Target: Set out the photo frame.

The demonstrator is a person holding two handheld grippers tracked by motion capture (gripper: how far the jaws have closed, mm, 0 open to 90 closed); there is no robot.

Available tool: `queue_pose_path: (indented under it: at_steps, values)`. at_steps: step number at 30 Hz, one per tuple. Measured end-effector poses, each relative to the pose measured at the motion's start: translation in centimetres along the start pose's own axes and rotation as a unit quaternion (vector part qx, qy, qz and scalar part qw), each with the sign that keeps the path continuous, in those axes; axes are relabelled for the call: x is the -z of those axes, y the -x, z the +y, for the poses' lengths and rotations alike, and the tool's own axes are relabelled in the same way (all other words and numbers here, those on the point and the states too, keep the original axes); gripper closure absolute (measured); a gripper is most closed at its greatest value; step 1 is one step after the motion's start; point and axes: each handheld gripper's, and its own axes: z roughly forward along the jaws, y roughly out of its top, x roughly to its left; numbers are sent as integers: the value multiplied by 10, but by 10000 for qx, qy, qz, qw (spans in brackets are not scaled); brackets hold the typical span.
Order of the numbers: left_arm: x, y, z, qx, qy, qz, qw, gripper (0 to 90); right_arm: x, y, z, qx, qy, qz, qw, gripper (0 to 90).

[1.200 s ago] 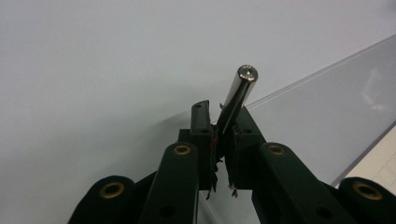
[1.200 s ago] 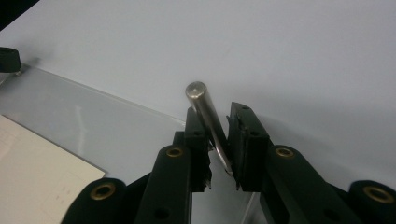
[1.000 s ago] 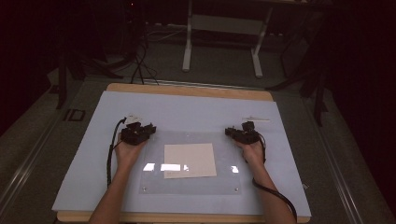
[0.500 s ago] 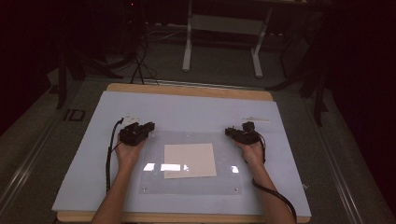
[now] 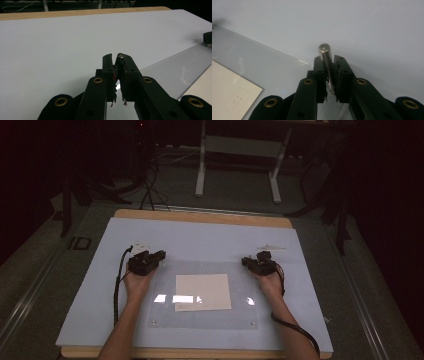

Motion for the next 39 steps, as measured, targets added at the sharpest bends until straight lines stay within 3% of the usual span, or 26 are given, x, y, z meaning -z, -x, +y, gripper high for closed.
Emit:
queue_pose_path:
  at_steps: [3,10,15,22,28,39]
  values:
    - [0,0,0,8,-2,-1,10000,831,2,-3,0,254,3,-111,9996,803]
    - [0,-1,0,45,-1,-50,10000,828,22,-3,-1,440,600,-94,9972,772]
    - [0,-1,0,77,-3,-57,10000,826,22,-8,1,676,569,-207,9959,840]
    - [0,-2,1,99,-81,-73,9999,828,22,-4,3,344,476,-43,9983,836]
    - [-2,-9,7,262,-290,-271,9989,824,21,-1,9,109,296,68,9995,832]
    - [-12,-22,13,786,-445,-572,9943,819,15,7,18,-261,104,218,9994,833]
